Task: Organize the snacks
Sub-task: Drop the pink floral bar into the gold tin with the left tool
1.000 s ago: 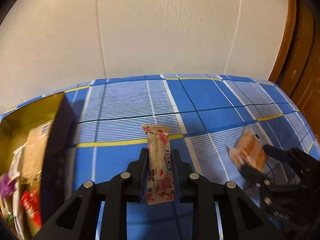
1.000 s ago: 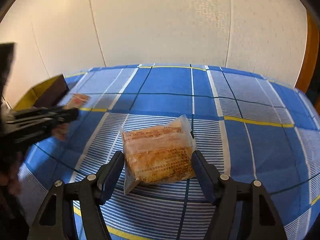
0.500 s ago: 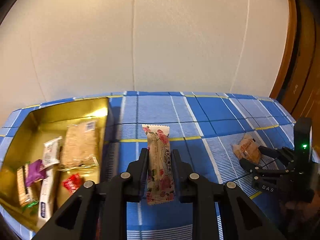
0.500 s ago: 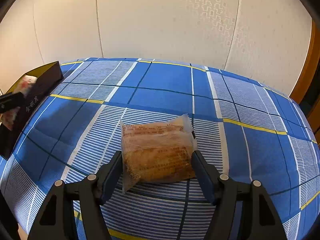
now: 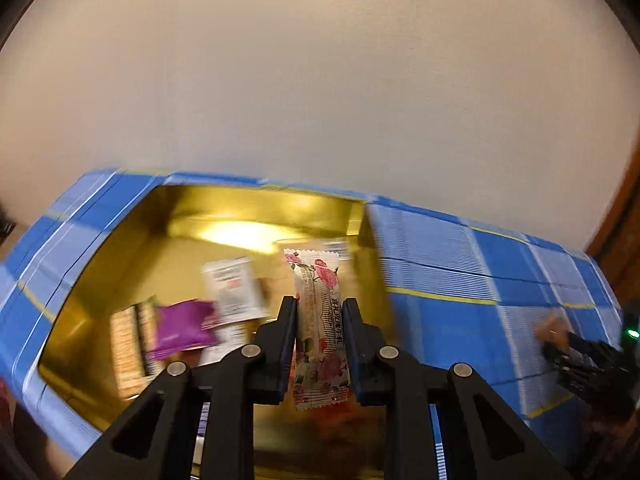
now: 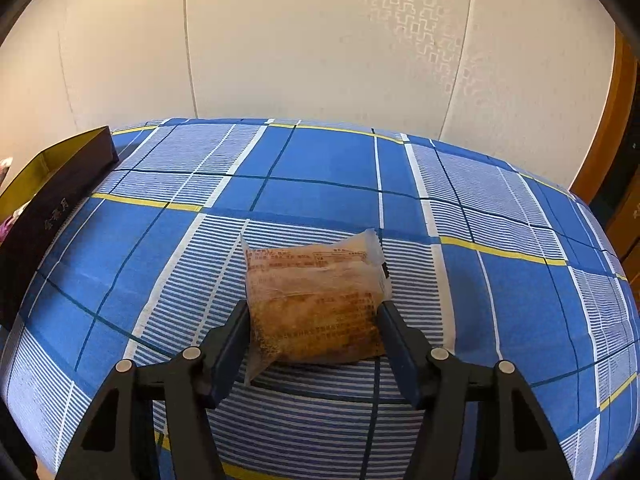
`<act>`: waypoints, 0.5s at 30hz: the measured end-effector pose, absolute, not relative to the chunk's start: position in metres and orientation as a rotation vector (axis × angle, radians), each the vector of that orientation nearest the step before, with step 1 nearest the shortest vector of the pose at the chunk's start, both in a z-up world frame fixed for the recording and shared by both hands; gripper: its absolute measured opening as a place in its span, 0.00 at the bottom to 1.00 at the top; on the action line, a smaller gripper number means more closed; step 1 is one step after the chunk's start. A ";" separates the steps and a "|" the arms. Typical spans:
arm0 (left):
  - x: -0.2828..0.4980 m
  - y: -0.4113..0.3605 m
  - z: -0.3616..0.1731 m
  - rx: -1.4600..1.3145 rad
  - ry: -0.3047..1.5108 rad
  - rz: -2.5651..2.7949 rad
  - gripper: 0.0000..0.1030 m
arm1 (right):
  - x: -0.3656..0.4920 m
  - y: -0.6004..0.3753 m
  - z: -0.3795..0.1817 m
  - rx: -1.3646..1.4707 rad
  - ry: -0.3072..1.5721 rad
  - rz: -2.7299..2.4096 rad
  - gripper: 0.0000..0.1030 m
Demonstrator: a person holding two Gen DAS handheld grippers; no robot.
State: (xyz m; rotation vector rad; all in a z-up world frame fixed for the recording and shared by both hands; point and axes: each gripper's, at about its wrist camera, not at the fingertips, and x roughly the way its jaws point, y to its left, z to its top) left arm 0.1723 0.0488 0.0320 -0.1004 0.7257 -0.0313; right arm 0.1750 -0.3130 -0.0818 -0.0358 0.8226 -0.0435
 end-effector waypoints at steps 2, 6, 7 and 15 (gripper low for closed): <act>0.177 0.066 0.023 -0.117 0.756 0.005 0.23 | 0.177 -0.312 -0.081 -0.028 0.827 -0.053 0.60; 0.183 0.086 0.007 -0.128 0.788 0.051 0.25 | 0.185 -0.309 -0.075 0.044 0.840 -0.032 0.57; 0.183 0.089 0.005 -0.129 0.794 0.058 0.29 | 0.186 -0.308 -0.074 0.055 0.842 -0.027 0.57; 0.175 0.095 -0.008 -0.137 0.788 0.081 0.47 | 0.198 -0.261 -0.062 0.066 0.835 0.086 0.57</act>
